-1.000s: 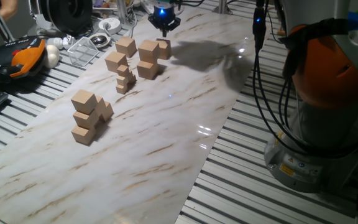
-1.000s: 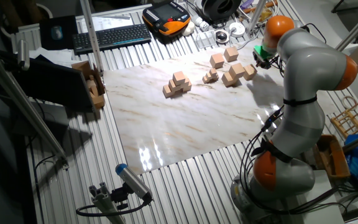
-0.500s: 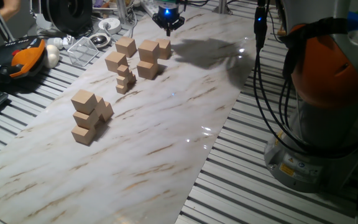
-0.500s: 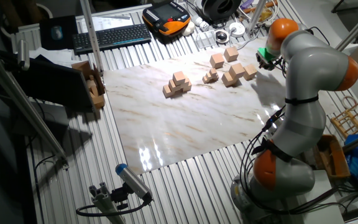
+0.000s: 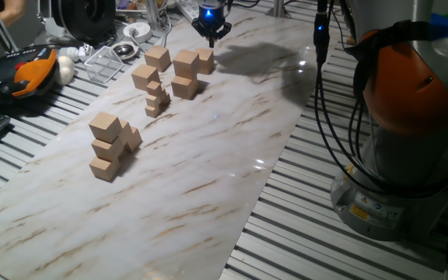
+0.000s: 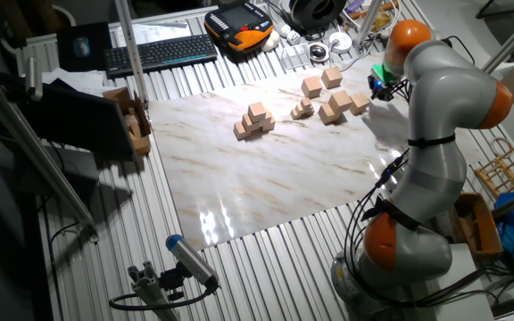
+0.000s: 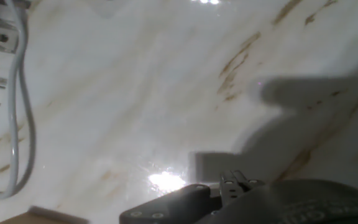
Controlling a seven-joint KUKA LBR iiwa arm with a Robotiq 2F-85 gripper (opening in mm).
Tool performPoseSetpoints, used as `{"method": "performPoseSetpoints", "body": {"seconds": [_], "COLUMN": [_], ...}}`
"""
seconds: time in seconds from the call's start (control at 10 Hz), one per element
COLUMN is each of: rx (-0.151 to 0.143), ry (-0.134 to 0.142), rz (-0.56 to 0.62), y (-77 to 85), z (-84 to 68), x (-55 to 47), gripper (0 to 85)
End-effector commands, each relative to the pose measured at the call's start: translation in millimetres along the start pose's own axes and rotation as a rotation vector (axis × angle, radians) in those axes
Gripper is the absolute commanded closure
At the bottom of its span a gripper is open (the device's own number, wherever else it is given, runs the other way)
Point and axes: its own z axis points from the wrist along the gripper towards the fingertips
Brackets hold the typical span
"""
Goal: Stack the blocks into a pyramid shape
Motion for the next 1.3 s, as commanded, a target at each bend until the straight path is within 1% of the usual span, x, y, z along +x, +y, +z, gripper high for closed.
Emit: {"method": "performPoseSetpoints", "body": {"seconds": [0.0,0.1,0.2,0.4,1.2], "rx": [-0.001,-0.002,-0.001,0.0,0.004], "ry": [0.007,0.013,0.013,0.009,0.014], "rz": [0.003,0.007,0.01,0.011,0.023], "y": [0.2,0.3,0.7,1.2,0.4], "z": [-1.0,-2.5,-4.5,-6.0,-5.9], "x": [2.8,6.2,9.6,13.2,15.8], "gripper": [85.0,85.0,85.0,85.0,85.0]}}
